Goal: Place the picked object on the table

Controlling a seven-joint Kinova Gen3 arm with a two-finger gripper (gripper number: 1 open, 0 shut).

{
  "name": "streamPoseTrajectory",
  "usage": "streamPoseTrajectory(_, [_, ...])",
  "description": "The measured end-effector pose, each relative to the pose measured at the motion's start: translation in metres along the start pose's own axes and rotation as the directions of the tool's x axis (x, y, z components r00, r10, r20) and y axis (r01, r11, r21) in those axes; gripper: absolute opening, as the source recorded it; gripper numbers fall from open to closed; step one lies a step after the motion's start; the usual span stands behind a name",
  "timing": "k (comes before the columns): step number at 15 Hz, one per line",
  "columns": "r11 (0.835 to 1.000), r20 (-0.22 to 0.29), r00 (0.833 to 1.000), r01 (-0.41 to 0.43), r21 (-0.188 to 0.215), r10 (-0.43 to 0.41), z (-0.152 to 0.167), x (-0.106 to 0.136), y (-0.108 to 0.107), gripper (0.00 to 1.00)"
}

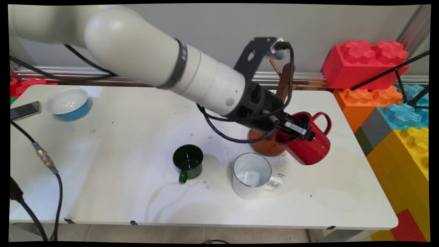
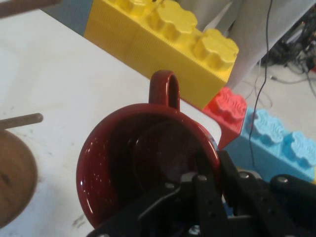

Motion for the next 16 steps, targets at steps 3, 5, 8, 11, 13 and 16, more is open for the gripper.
streamPoseTrajectory(3, [0.997,0.038,0.997,-0.072,0.030,0.071,-0.021,0.011,-0.002,0.00])
streamPoseTrajectory(5, [0.992,0.063,0.992,-0.117,0.056,0.113,-0.033,0.017,-0.005,0.00])
streamPoseTrajectory(8, [0.981,0.100,0.981,-0.173,0.090,0.163,-0.049,0.023,-0.010,0.00])
streamPoseTrajectory(11, [0.964,0.153,0.964,-0.235,0.121,0.216,-0.066,0.027,-0.015,0.00])
streamPoseTrajectory(13, [0.952,0.189,0.951,-0.274,0.135,0.247,-0.077,0.027,-0.019,0.00])
streamPoseTrajectory(16, [0.924,0.262,0.914,-0.355,0.146,0.310,-0.097,0.027,-0.025,0.00])
